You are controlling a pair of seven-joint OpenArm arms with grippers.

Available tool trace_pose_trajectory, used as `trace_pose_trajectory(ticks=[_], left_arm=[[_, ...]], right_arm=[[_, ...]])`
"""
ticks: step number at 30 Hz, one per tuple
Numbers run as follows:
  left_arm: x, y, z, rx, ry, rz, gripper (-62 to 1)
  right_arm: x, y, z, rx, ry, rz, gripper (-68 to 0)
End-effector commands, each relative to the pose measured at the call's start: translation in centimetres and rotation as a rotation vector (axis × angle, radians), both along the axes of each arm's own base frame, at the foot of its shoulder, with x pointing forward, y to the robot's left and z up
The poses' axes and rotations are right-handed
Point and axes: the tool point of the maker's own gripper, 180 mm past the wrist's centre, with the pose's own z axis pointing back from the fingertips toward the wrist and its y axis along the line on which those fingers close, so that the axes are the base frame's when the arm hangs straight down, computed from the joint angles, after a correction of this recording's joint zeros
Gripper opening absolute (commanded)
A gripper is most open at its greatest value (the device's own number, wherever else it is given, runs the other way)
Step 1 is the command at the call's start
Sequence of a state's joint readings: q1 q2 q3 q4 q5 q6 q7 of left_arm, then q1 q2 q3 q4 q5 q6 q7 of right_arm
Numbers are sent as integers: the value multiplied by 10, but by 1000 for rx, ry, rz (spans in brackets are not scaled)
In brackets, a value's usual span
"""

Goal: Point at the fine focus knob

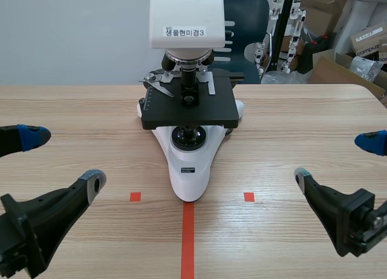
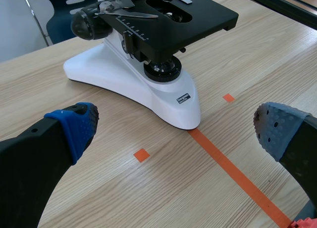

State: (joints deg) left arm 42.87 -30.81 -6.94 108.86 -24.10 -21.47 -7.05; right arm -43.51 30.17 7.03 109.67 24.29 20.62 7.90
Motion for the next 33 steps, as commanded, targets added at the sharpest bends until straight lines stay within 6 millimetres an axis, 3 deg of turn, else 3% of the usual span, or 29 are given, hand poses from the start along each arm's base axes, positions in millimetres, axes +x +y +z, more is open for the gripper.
trace_pose_trajectory(ticks=[1, 10, 19, 25, 33], left_arm=[[1, -4, 11, -23, -30, -7, 14], [1, -4, 11, -23, -30, -7, 14], [1, -4, 11, -23, -30, -7, 14], [1, -4, 11, -21, -30, -7, 14], [1, -4, 11, -20, -30, -8, 14]], right_arm=[[4, 2, 9, 11, -34, 11, 4], [4, 2, 9, 1, -34, 16, -1], [12, -13, 8, -140, -66, 43, -289], [29, -59, 5, -195, -119, -55, -566], [65, -125, 8, -236, -189, -150, -658]])
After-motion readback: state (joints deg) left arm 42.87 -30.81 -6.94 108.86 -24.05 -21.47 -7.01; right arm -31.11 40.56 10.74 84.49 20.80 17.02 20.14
